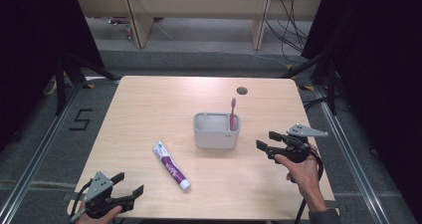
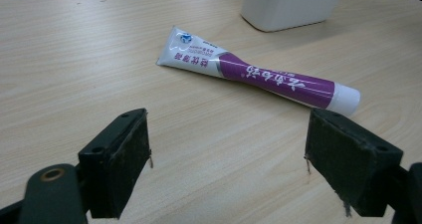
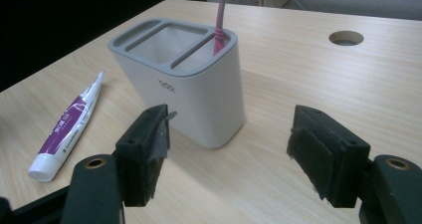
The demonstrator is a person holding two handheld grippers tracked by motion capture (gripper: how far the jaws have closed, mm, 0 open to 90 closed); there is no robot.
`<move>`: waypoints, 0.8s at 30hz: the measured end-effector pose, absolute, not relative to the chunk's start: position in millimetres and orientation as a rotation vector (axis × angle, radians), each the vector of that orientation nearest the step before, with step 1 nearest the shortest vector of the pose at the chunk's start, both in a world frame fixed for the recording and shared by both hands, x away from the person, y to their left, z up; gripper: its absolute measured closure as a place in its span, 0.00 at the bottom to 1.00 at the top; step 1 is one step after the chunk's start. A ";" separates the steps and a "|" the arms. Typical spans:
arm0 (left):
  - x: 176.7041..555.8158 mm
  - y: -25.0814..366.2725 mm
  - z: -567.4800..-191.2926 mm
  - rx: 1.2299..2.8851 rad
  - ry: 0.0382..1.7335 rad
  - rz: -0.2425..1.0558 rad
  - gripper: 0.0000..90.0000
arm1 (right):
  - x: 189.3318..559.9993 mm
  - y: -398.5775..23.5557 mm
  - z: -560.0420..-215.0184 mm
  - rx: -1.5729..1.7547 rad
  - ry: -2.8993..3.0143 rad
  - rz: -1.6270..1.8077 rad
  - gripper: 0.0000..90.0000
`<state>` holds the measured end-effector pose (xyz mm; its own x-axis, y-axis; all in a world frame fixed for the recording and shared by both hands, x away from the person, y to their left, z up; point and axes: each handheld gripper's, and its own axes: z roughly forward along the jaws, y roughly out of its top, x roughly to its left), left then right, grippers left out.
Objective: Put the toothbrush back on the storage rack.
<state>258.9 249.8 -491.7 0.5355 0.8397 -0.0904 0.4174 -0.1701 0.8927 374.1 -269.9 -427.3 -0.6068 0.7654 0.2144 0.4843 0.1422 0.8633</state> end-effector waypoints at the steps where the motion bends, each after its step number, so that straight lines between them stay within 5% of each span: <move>1: 258.8 249.6 -491.7 1.788 1.049 0.535 0.19 | 372.6 -273.6 -425.6 1.185 2.155 1.436 0.36; 24: 259.0 249.2 -493.5 1.771 1.069 0.497 0.18 | 351.7 -276.8 -443.4 1.224 2.184 1.401 0.30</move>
